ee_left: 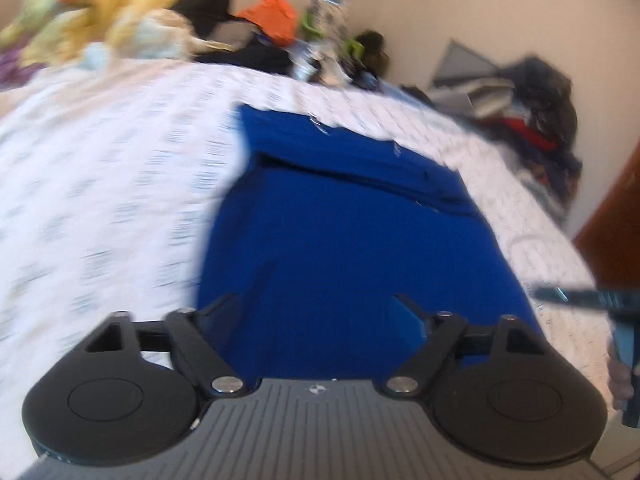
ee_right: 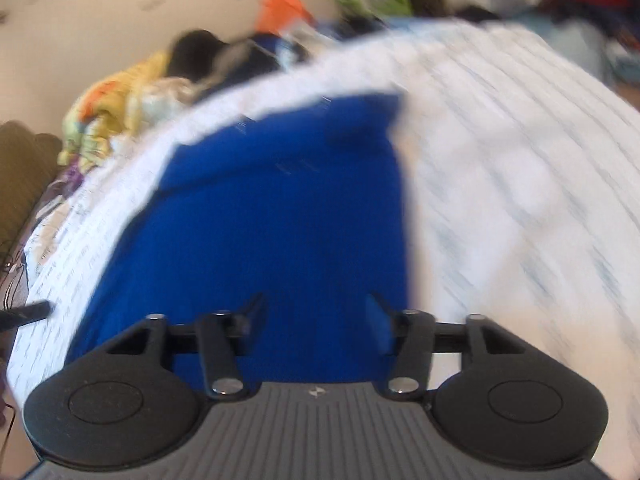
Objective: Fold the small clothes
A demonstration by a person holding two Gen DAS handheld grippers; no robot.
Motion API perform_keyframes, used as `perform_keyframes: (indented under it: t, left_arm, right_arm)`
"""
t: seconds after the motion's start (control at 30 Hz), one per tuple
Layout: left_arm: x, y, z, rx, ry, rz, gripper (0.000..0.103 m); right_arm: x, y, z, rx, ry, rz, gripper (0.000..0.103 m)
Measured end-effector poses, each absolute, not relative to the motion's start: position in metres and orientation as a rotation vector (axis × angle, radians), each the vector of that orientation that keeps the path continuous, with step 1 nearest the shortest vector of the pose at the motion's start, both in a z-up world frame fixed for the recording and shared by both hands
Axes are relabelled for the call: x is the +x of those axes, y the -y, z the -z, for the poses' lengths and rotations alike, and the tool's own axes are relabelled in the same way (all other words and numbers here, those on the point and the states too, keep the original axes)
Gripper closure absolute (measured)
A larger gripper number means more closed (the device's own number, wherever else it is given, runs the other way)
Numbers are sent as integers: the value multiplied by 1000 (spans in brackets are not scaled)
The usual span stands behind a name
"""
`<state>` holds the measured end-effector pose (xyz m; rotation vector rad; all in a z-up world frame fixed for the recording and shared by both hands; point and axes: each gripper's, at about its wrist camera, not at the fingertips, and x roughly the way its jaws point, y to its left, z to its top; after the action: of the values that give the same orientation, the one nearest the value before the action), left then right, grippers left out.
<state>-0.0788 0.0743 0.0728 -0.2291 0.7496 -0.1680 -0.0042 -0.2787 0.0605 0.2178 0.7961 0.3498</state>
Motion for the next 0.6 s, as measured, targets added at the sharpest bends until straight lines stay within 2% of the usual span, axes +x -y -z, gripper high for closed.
perform_keyframes:
  t: [0.1, 0.13, 0.17, 0.2, 0.23, 0.27, 0.3, 0.4, 0.43, 0.6]
  left_arm:
    - [-36, -27, -39, -99, -846, 102, 48]
    - [-35, -17, -34, -34, -803, 74, 46]
    - [-37, -6, -30, 42, -781, 63, 40]
    - [-41, -1, -26, 74, -761, 59, 35]
    - [-45, -1, -24, 76, -757, 57, 32]
    - [-51, -5, -22, 58, -753, 55, 23]
    - [-55, -8, -19, 37, -755, 46, 14]
    - [-76, -16, -16, 27, -755, 33, 3]
    - [-85, -17, -15, 30, -748, 37, 1]
    - [-101, -19, -10, 30, -702, 43, 0]
  right_arm:
    - [37, 226, -42, 90, -860, -293, 45]
    - [43, 214, -34, 43, -885, -269, 45]
    - [40, 206, -29, -12, -842, -245, 40]
    - [36, 199, -25, -64, -838, -225, 31]
    - [30, 196, -21, -93, -820, -212, 18]
    - [20, 197, -18, -86, -810, -201, 12]
    - [9, 203, -17, -59, -806, -198, 11]
    - [-33, 217, -10, -63, -766, -204, 7]
    - [-44, 224, -7, -60, -746, -210, 3]
    - [-60, 232, 0, -56, -678, -235, 0]
